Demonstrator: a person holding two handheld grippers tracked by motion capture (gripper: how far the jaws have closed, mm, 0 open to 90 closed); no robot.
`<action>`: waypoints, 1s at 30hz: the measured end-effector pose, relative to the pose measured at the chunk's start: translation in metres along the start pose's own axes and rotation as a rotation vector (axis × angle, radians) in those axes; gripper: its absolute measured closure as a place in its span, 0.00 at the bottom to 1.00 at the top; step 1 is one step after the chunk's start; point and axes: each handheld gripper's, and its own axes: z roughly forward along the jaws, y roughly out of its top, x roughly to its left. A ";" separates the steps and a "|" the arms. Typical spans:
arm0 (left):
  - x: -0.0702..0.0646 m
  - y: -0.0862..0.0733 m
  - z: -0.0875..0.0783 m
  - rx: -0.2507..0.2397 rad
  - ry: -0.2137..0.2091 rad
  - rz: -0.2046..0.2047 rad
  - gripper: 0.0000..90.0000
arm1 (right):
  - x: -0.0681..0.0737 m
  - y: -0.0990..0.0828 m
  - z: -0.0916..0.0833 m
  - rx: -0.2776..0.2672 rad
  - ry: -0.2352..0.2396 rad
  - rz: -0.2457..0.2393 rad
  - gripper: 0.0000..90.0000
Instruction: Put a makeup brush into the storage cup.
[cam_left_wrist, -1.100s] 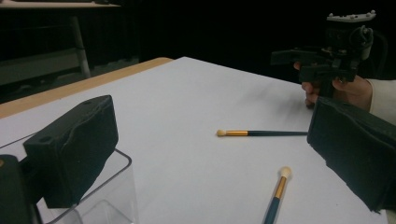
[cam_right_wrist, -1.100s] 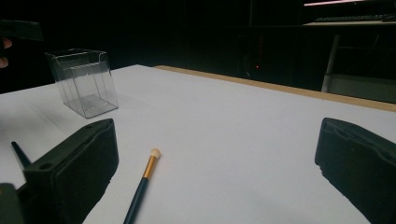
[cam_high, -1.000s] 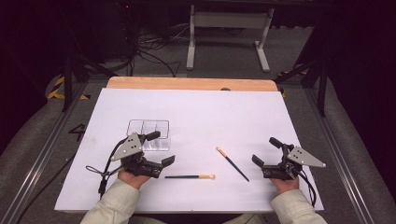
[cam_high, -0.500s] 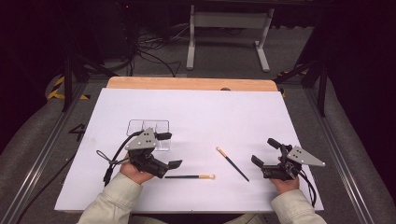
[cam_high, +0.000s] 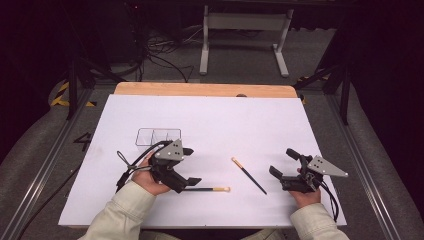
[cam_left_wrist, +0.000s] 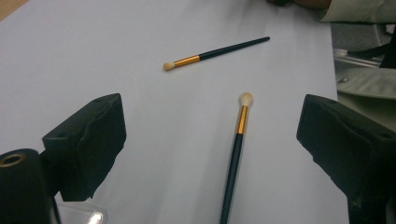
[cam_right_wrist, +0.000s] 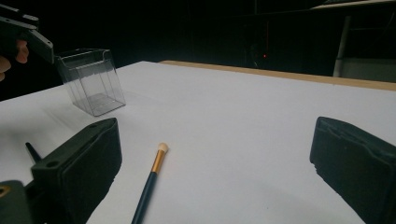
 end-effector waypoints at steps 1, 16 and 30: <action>0.000 0.001 0.002 0.002 -0.010 0.002 0.11 | 0.000 0.000 0.000 0.001 0.000 0.002 0.03; -0.004 -0.001 0.030 0.136 -0.067 0.023 0.34 | -0.001 0.000 0.000 0.009 -0.003 0.014 0.03; -0.003 -0.005 0.046 0.242 -0.127 0.009 0.54 | -0.001 0.000 0.000 0.010 0.001 0.018 0.03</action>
